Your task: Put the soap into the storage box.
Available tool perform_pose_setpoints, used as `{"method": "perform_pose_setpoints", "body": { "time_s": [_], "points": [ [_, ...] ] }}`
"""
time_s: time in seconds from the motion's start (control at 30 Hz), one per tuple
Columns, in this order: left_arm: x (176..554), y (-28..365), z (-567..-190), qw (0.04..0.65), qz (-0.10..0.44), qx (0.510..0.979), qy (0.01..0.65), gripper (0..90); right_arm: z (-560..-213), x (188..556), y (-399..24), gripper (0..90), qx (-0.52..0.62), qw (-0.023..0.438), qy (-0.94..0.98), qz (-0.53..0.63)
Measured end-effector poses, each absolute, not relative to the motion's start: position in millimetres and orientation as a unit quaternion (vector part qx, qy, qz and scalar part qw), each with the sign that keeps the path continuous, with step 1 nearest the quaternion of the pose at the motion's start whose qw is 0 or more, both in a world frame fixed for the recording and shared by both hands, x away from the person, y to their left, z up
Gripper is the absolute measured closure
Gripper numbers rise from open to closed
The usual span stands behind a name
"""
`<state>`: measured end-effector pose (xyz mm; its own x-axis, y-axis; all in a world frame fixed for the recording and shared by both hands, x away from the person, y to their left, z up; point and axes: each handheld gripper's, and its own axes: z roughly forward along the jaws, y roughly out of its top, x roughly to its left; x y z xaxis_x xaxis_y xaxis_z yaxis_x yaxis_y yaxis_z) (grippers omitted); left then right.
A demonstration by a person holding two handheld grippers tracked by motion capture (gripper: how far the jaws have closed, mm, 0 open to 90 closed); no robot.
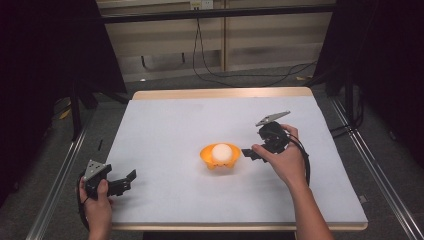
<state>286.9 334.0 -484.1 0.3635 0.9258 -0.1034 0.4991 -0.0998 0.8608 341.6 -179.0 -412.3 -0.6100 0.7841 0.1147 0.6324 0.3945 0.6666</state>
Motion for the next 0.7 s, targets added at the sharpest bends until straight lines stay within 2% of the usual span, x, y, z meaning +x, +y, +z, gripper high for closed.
{"method": "perform_pose_setpoints", "body": {
  "time_s": [0.7],
  "points": [
    [286.7, 333.7, -484.1, 0.437, 0.246, 0.701, 0.507, 1.1, -431.7, 318.2, -240.7, 2.5, 0.47, 0.123, 0.801, 0.349]
  ]
}}
